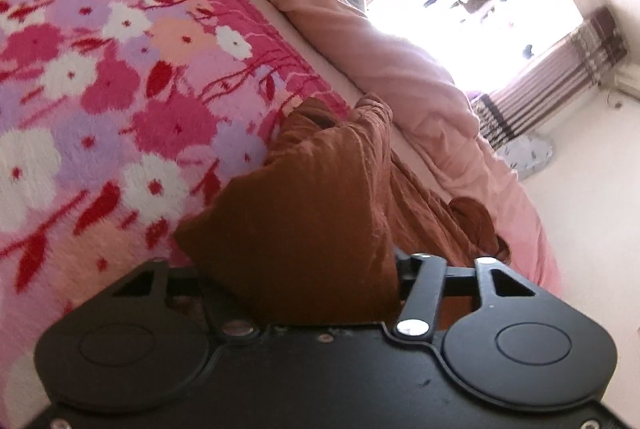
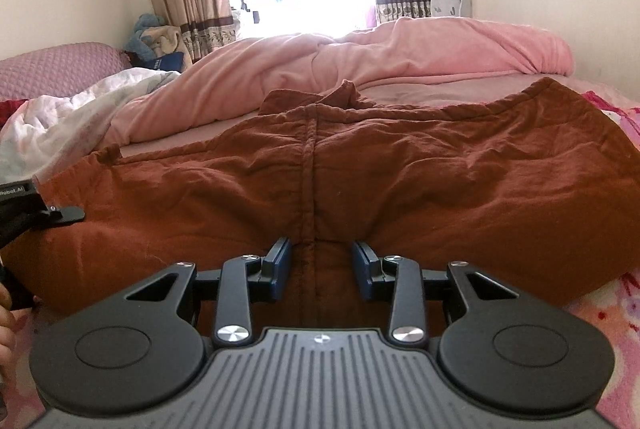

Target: Fold large clothes

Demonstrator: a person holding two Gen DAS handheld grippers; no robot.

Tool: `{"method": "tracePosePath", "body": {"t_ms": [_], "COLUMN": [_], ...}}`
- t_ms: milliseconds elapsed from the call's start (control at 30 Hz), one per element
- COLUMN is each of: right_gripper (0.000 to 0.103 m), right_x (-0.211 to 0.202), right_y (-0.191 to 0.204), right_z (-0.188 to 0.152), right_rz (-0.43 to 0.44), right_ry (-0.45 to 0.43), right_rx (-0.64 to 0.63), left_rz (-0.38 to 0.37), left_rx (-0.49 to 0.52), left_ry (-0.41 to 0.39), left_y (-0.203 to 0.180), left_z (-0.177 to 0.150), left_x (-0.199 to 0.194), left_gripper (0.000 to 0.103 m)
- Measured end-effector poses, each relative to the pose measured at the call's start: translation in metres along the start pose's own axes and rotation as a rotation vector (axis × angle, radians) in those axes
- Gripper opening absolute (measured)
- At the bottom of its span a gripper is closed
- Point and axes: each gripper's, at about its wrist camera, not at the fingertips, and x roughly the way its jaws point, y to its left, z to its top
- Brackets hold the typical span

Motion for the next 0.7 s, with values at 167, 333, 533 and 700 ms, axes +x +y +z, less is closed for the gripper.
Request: {"method": "tracePosePath", "body": {"t_ms": [167, 333, 533, 700], "right_gripper": [0.042, 0.042, 0.043, 0.043], "right_x": [0.000, -0.014, -0.043, -0.035], "right_y": [0.001, -0.014, -0.073, -0.126], "right_z": [0.000, 0.007, 0.018, 0.014], "right_rz": [0.001, 0.056, -0.104, -0.175], "right_ry": [0.001, -0.033, -0.116, -0.051], "right_rx": [-0.005, -0.002, 0.023, 0.120], "left_rz": [-0.016, -0.048, -0.096, -0.153], "left_rx": [0.060, 0.118, 0.158, 0.190], "left_ry": [0.006, -0.002, -0.028, -0.041], "left_y": [-0.015, -0.035, -0.062, -0.098], "left_z": [0.005, 0.013, 0.016, 0.012], "left_x": [-0.003, -0.009, -0.019, -0.021], "left_gripper": [0.035, 0.033, 0.031, 0.029]}}
